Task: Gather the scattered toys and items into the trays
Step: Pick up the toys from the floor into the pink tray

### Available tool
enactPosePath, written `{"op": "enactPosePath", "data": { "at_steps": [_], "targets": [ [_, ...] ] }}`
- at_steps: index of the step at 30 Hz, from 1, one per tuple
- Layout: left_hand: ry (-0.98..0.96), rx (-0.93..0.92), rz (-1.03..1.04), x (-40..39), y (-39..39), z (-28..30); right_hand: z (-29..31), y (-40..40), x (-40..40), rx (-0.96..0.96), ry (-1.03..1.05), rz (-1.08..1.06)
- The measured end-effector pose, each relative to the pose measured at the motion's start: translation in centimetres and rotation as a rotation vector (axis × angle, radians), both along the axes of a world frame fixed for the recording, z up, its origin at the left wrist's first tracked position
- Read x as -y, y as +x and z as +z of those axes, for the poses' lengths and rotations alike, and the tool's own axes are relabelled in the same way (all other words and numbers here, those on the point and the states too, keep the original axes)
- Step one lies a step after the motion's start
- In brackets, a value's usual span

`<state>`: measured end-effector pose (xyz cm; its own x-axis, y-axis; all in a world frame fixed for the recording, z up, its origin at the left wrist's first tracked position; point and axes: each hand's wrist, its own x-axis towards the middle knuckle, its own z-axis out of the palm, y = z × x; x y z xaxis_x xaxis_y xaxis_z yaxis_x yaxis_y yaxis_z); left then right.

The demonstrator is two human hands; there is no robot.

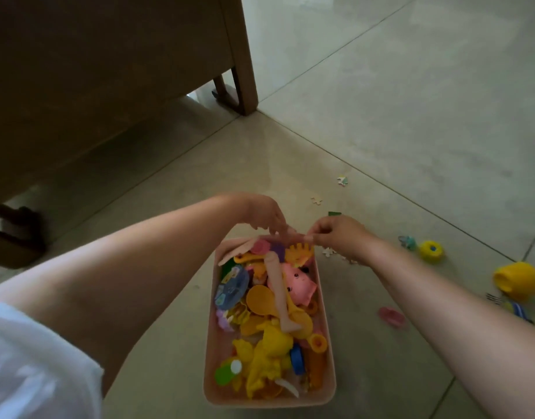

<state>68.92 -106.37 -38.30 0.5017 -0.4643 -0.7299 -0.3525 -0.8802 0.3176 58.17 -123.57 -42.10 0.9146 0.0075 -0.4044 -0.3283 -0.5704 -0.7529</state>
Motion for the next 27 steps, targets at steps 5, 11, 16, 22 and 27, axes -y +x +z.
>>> {"op": "enactPosePath", "data": {
  "at_steps": [5,11,16,22,27],
  "targets": [
    [-0.035,0.329,-0.047,0.6,-1.5,-2.0,-1.8,-0.6,0.0,-0.025,-0.044,-0.130],
    [0.100,0.508,-0.307,2.3,-2.9,-2.7,-3.8,0.5,3.2,0.053,-0.091,-0.339],
    [0.109,0.524,-0.215,5.0,-1.1,-2.8,-5.7,2.5,6.1,0.121,-0.258,-0.315],
    [-0.123,0.174,0.147,7.2,4.5,-2.7,-7.0,5.3,5.6,0.075,-0.476,-0.097],
    [-0.160,0.407,0.232,9.4,5.0,-6.8,-7.3,6.1,5.4,0.116,-0.553,-0.126]
  ]
}}
